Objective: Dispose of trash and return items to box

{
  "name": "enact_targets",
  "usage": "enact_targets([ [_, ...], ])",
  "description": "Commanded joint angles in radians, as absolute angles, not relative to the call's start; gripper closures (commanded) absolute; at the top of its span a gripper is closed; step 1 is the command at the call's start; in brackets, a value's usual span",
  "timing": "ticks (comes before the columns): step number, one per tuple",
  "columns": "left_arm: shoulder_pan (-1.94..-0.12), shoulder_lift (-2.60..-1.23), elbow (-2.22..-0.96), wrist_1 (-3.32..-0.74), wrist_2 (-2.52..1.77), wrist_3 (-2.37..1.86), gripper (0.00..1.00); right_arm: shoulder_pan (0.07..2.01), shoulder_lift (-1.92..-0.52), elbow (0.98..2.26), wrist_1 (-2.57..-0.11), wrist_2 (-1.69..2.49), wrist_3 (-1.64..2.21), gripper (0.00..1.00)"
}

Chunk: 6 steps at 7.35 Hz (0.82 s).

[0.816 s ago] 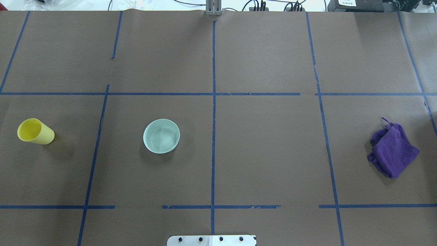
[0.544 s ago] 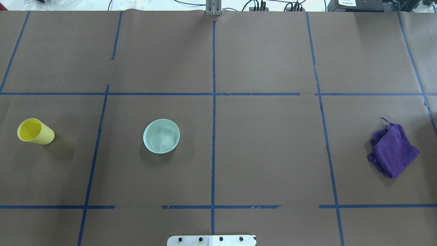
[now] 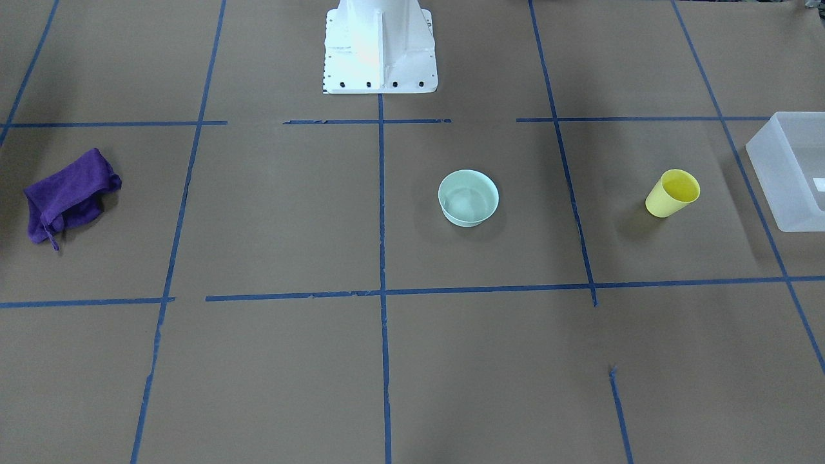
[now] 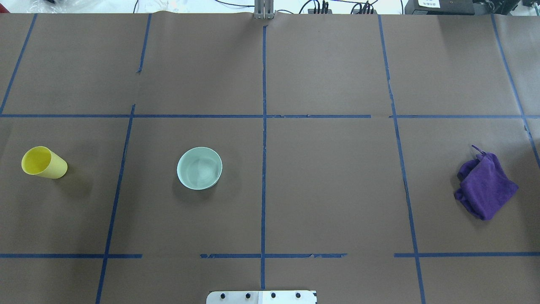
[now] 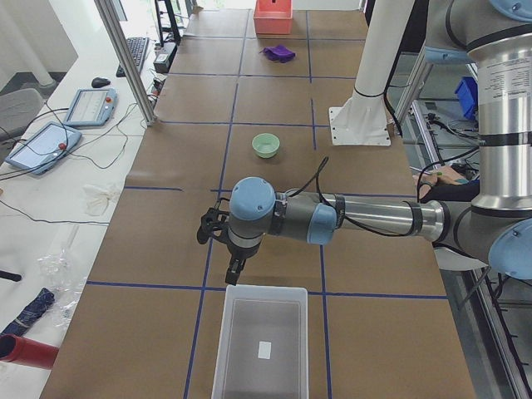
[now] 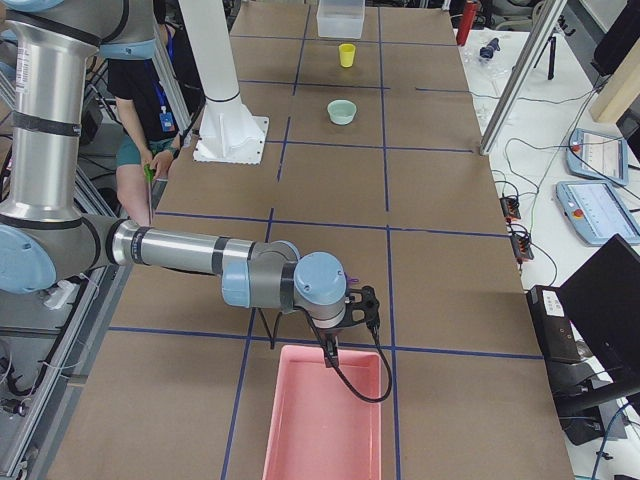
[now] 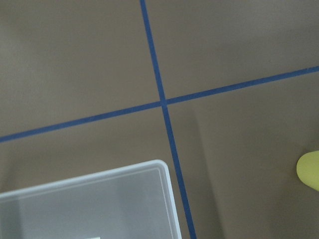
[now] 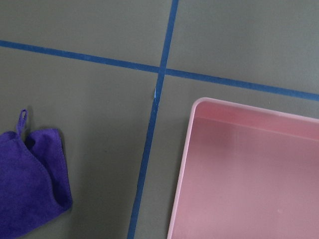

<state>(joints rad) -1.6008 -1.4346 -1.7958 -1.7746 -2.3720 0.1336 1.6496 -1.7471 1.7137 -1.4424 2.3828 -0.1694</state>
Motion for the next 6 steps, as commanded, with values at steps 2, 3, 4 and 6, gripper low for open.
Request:
enact_targets([
  [2,-1.555,-1.465,-1.689,-2.285,-2.370,0.123,0.00,1.649,-1.727,1.720,-1.272,2.391,-0.013,0.00],
  [3,-1.555,-1.471,-1.645,-2.480,-2.379,0.121,0.00,1.648,-1.739,1.715,-1.223,2.385,-0.014,0.00],
  [4,-1.554,-1.470,-1.614,-2.570,-2.384,0.012,0.00,1.647,-1.738,1.715,-1.204,2.385,-0.015,0.00],
  [6,-1.485,-1.459,-1.618,-2.647,-2.373,-0.024,0.00,1.647,-1.736,1.723,-1.192,2.399,-0.011,0.00],
])
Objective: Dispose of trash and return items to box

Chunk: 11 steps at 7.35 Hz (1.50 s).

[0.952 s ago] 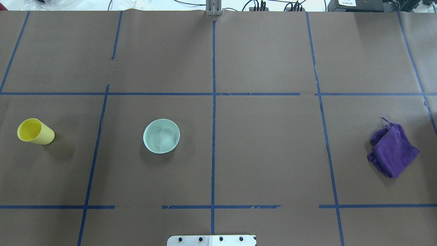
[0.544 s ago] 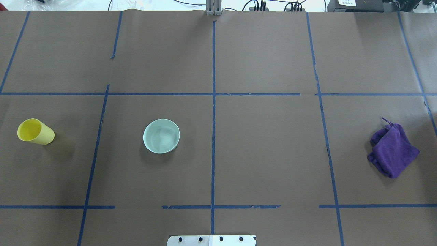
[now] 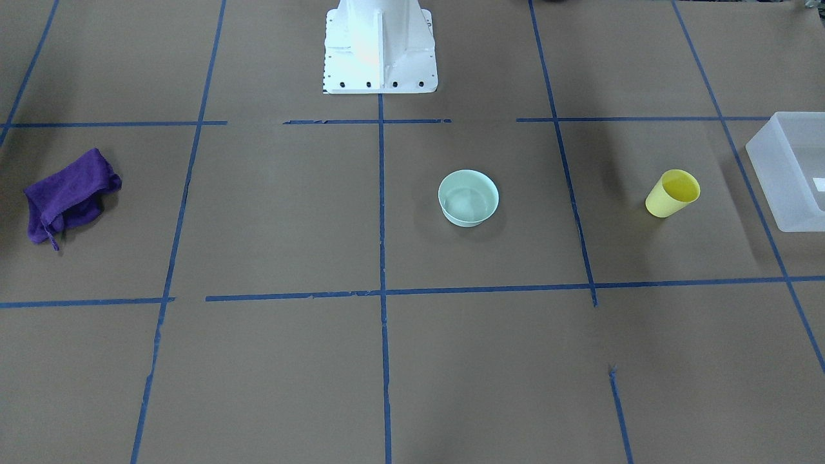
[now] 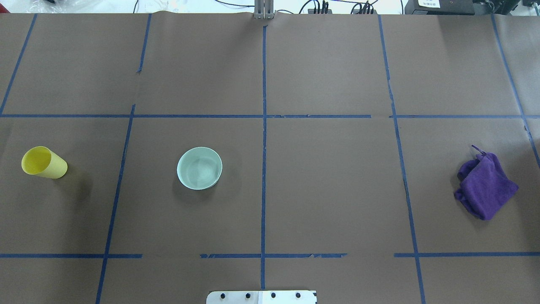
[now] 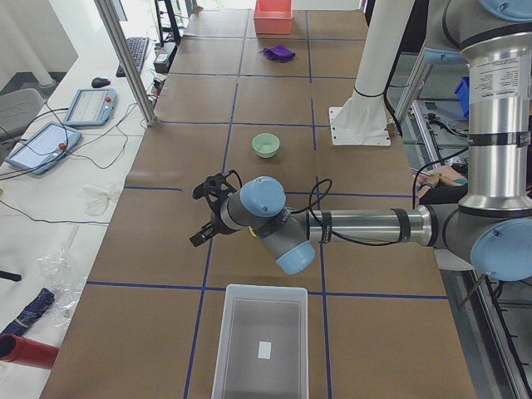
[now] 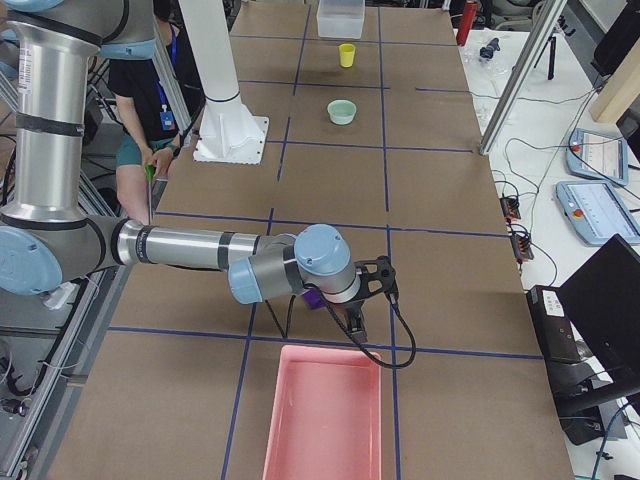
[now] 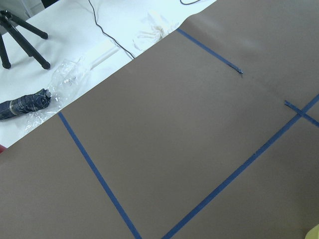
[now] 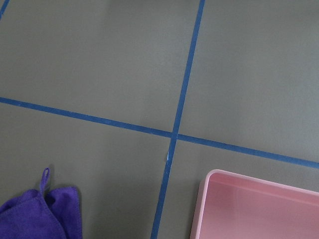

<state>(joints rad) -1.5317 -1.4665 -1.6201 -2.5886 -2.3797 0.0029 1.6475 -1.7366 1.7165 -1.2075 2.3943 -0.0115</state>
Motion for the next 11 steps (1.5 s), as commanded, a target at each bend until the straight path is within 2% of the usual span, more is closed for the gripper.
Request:
enact_targets([
  [1,-1.415,-1.421,-1.626,-2.652,-2.362,-0.145,0.00,1.643,-1.740,1.718,-1.157,2.398,-0.014,0.00],
  [3,-1.214,-1.332,-1.744,-2.652,-2.126,-0.445,0.00,1.600,-1.741,1.715,-1.053,2.396,-0.031,0.00],
  [5,-1.015,-1.319,-1.752,-2.652,-1.937,-0.784,0.10,1.578,-1.761,1.713,-0.997,2.396,0.049,0.00],
  [7,-0.985,-1.295,-1.747,-2.655,-1.908,-0.865,0.37,1.574,-1.766,1.713,-0.996,2.396,0.052,0.00],
  [11,-0.891,-1.285,-1.733,-2.655,-1.871,-0.873,0.38,1.569,-1.772,1.712,-0.996,2.396,0.052,0.00],
])
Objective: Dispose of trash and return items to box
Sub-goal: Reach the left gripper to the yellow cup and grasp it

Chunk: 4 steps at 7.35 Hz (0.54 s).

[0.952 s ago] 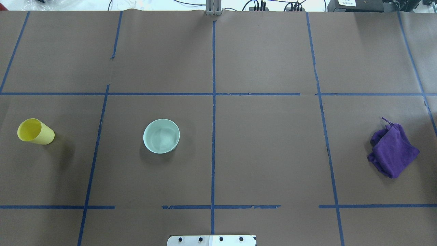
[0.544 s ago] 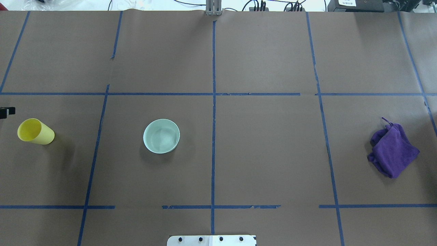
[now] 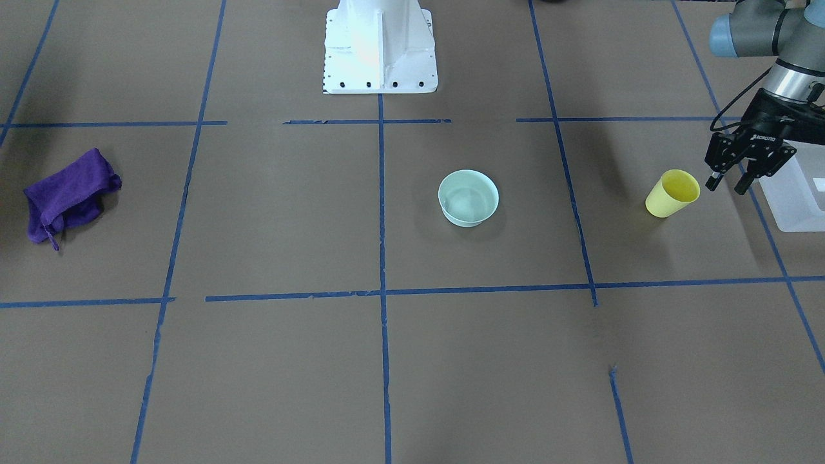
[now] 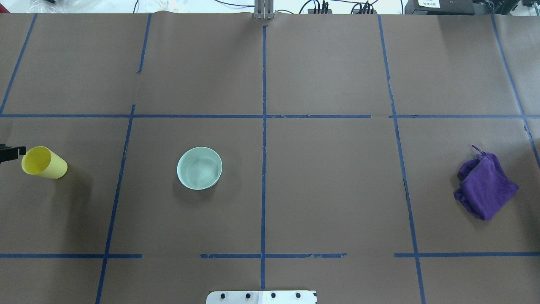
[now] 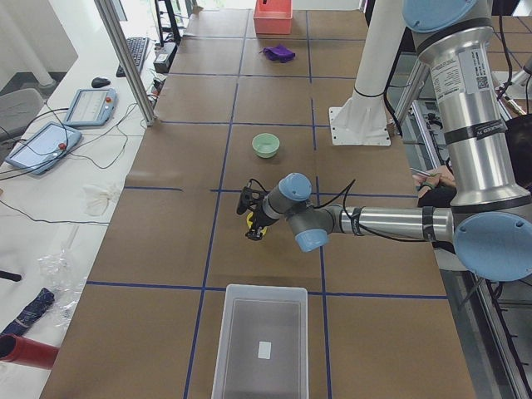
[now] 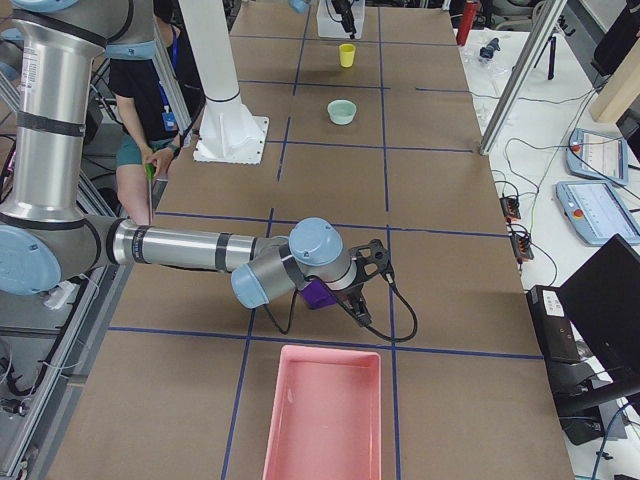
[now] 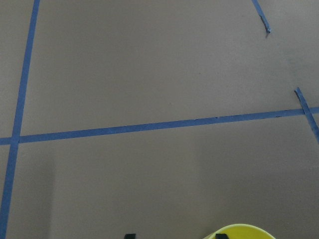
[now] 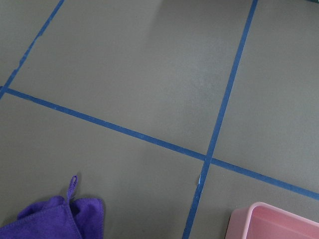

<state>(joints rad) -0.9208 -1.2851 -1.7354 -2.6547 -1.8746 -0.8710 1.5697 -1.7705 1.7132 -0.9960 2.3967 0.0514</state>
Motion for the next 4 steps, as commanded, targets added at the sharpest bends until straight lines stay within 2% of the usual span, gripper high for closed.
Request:
enact_targets([
  [1,-0.870,-1.285,-1.729,-2.655,-1.870,-0.873,0.38,1.569,-1.772,1.707,-0.996,2.396,0.052,0.00],
  [2,-0.858,-1.285,-1.726,-2.654,-1.870,-0.871,0.55,1.569,-1.772,1.706,-0.996,2.396,0.052,0.00],
  [3,-0.856,-1.287,-1.723,-2.654,-1.868,-0.868,1.00,1.569,-1.772,1.706,-0.996,2.396,0.054,0.00],
  [4,-0.857,-1.287,-1.721,-2.652,-1.855,-0.861,1.00,1.569,-1.772,1.706,-0.996,2.396,0.052,0.00],
])
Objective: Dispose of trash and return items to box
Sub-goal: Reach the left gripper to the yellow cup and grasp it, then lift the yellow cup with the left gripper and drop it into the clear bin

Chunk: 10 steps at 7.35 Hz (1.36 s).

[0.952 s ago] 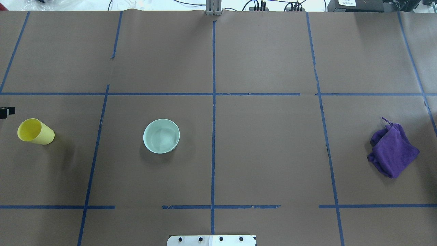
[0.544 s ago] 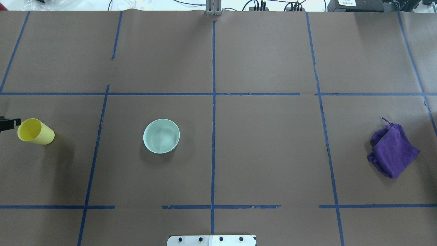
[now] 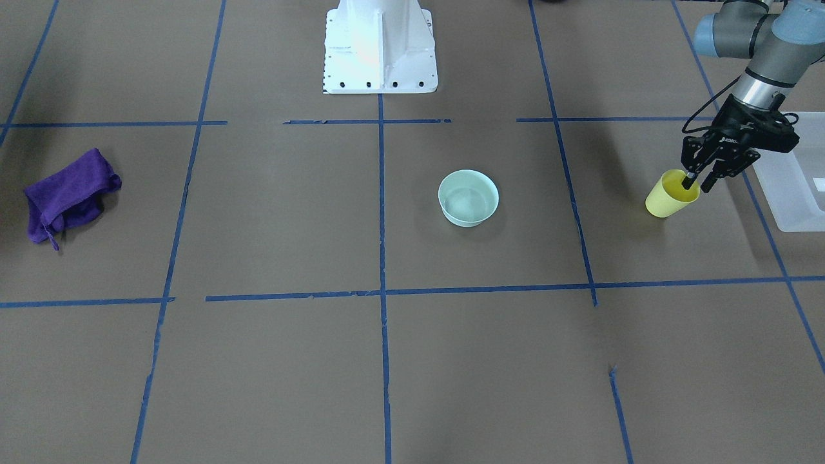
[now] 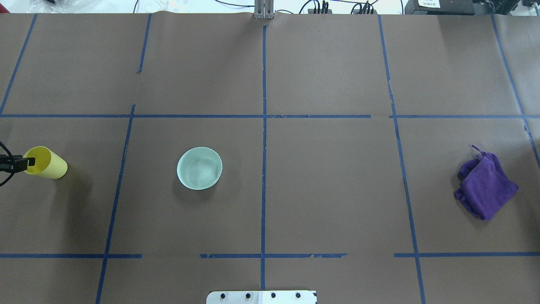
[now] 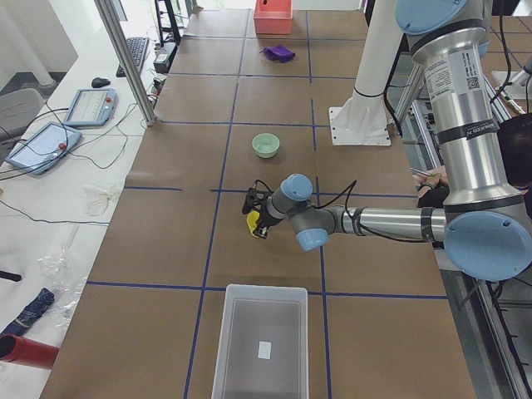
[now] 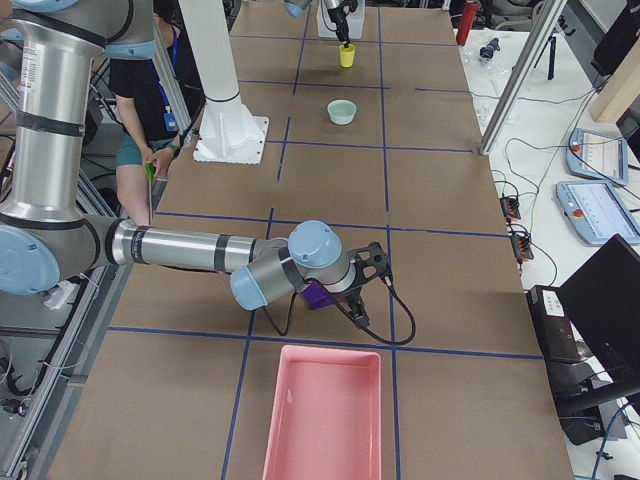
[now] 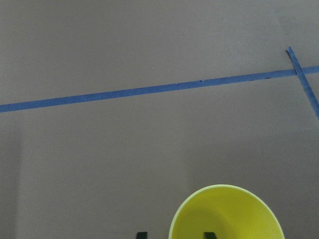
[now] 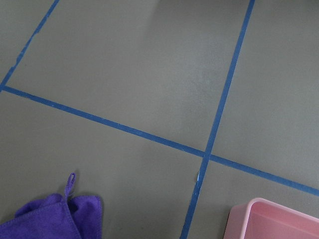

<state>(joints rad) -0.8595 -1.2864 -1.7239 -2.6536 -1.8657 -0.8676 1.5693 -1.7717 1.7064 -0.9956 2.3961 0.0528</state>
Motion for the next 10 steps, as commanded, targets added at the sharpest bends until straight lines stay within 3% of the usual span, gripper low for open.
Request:
enact_targets([
  [1,-0.862,-1.290,-1.730,-2.648,-1.862,-0.839,1.00,1.569,-1.772,1.706,-0.994,2.396,0.051,0.00],
  [3,-0.935,-1.290,-1.738,-2.643,-2.068,-0.616,1.00,1.569,-1.772,1.704,-0.994,2.396,0.051,0.00],
  [6,-1.262,-1.287,-1.744,-2.496,-2.348,-0.183,1.00,1.569,-1.772,1.704,-0.994,2.396,0.048,0.00],
  [10,-1.663,-1.293,-1.727,-2.068,-2.375,0.573,1.00,1.569,-1.772,1.694,-0.994,2.395,0.043,0.00],
])
